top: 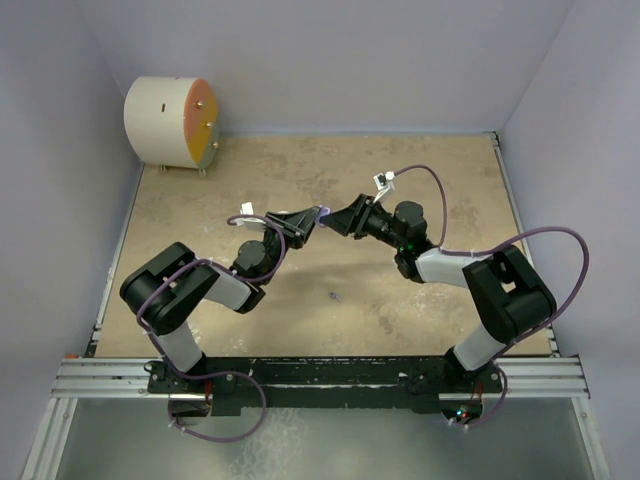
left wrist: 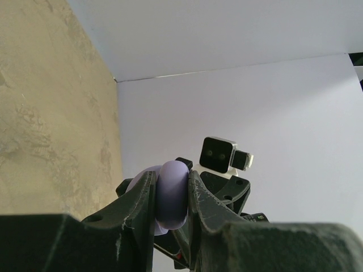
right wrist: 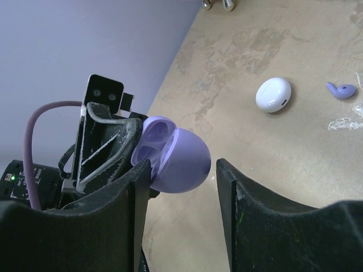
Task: Insert the wireless bluetooth earbuds into the charging case
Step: Adjust the charging case.
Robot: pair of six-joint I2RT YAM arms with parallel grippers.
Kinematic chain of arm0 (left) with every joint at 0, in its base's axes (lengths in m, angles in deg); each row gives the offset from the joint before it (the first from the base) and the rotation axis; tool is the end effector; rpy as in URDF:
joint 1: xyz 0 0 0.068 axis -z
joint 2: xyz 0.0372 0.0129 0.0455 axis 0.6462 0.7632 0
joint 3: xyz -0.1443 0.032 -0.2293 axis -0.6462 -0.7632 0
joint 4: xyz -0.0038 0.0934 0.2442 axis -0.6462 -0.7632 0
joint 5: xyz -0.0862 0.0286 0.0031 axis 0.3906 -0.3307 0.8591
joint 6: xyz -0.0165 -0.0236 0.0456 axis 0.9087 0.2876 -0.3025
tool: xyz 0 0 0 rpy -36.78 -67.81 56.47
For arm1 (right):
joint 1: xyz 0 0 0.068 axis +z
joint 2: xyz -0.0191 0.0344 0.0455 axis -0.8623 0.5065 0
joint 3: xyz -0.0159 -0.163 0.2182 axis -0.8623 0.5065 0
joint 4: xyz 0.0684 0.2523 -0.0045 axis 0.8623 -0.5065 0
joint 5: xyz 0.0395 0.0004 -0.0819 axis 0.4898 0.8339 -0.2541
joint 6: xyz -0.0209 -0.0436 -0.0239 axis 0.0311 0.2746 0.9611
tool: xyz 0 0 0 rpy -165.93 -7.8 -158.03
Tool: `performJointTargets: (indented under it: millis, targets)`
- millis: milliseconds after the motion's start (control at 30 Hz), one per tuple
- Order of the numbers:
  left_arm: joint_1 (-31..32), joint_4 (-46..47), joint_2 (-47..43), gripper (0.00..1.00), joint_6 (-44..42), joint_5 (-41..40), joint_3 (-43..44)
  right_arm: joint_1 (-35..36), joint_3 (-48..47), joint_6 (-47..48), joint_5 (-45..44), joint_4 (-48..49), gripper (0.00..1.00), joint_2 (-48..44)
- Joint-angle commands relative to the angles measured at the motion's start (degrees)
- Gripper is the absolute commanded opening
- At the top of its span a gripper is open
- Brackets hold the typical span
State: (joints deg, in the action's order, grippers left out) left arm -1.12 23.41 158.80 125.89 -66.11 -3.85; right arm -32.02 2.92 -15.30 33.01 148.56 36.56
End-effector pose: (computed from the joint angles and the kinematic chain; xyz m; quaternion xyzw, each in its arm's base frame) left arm 0.2370 -0.1830 0.1791 -0.3321 0.5524 -0.6458 0.4093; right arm 0.2835 0.1658 0.2215 -0.0200 0.6824 0.5797 0.4448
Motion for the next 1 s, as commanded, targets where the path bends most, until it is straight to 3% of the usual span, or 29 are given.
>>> performJointTargets:
  millis: [0, 400, 967]
  targets:
    - [0.5, 5.6, -0.1, 0.00, 1.1, 0.9, 1.3, -0.5, -1.4, -0.8, 1.0, 3.9, 0.51, 0.2]
    - [0.6, 5.8, 0.1, 0.00, 1.1, 1.0, 1.4, -0.7, -1.2, -1.1, 1.3, 4.5, 0.36, 0.1]
    - [0.6, 5.5, 0.0, 0.18, 0.9, 0.9, 1.4, -1.0, -0.1, -1.9, 1.9, 6.2, 0.33, -0.1]
